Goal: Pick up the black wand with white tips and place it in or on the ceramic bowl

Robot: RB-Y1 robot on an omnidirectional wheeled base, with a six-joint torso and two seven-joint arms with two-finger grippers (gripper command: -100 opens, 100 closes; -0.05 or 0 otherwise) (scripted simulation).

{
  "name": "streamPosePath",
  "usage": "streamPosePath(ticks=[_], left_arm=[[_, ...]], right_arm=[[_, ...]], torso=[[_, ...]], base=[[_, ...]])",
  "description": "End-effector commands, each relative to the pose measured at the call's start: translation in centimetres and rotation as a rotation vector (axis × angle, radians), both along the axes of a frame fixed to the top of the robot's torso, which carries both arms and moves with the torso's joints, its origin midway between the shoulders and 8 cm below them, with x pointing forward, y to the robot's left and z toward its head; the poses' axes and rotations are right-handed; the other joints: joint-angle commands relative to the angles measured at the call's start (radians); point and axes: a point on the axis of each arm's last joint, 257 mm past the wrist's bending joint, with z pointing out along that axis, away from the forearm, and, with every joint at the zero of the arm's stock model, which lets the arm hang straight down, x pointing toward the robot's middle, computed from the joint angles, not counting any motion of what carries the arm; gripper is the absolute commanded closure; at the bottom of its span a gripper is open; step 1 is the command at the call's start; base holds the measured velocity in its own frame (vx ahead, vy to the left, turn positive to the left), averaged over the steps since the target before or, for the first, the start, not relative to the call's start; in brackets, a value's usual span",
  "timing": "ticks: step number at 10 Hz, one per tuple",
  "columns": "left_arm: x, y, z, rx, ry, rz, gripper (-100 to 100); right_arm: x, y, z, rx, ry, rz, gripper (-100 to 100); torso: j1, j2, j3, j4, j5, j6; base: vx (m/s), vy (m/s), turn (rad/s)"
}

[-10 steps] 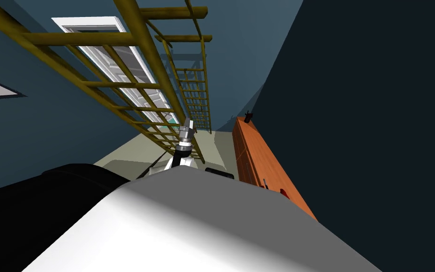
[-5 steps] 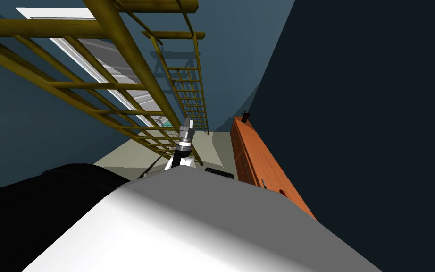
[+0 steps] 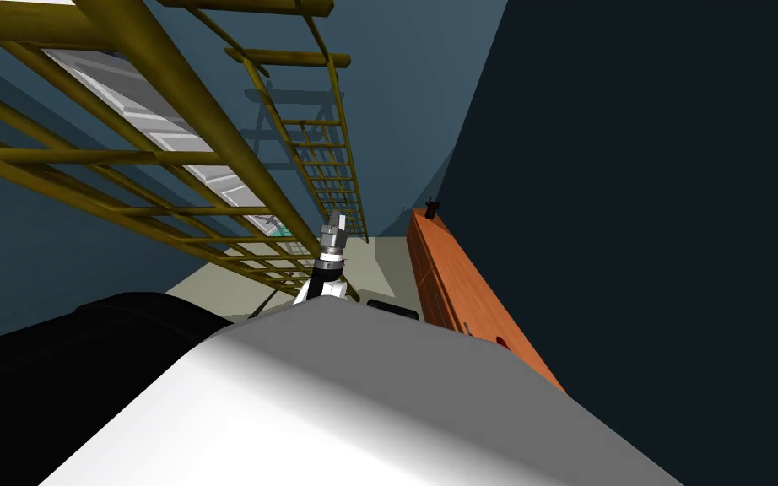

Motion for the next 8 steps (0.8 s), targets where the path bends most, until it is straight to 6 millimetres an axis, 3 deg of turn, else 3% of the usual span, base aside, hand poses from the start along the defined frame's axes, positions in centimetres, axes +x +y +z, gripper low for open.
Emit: streamPosePath(ticks=[1,2,3,4,5,7,8], left_arm=[[0.0,0.0,0.0,0.0,0.0,0.0,0],[0.0,0.0,0.0,0.0,0.0,0.0,0],[0.0,0.0,0.0,0.0,0.0,0.0,0],[0.0,0.0,0.0,0.0,0.0,0.0,0],[0.0,0.0,0.0,0.0,0.0,0.0,0],[0.0,0.0,0.0,0.0,0.0,0.0,0],[0.0,0.0,0.0,0.0,0.0,0.0,0]], right_arm=[[0.0,0.1,0.0,-0.003,0.0,0.02,100],[-0.1,0.1,0.0,-0.002,0.001,0.013,100],[-0.1,0.1,0.0,-0.002,0.001,0.016,0],[-1.0,-1.9,1.0,-0.032,0.019,0.006,100],[-1.0,-1.9,1.0,-0.032,0.019,0.006,100],[-1.9,-3.7,1.9,-0.06,0.037,-0.004,100],[-3.0,-5.9,3.1,-0.096,0.058,-0.014,100]], torso=[[0.0,0.0,0.0,0.0,0.0,0.0],[0.0,0.002,0.001,0.001,0.0,-0.001],[0.0,0.004,0.002,0.001,0.0,-0.001],[0.0,0.005,0.003,0.001,0.0,-0.001],[0.0,0.007,0.004,0.001,0.002,0.001],[0.002,0.008,0.004,0.001,0.002,0.001],[0.003,0.009,0.005,0.001,0.004,0.002]], base=[[0.036,0.014,0.018],[0.009,0.005,0.01],[0.0,0.0,0.0],[-0.021,0.025,-0.064],[-0.033,0.03,-0.048],[-0.034,0.033,-0.023],[-0.057,0.062,-0.085]])
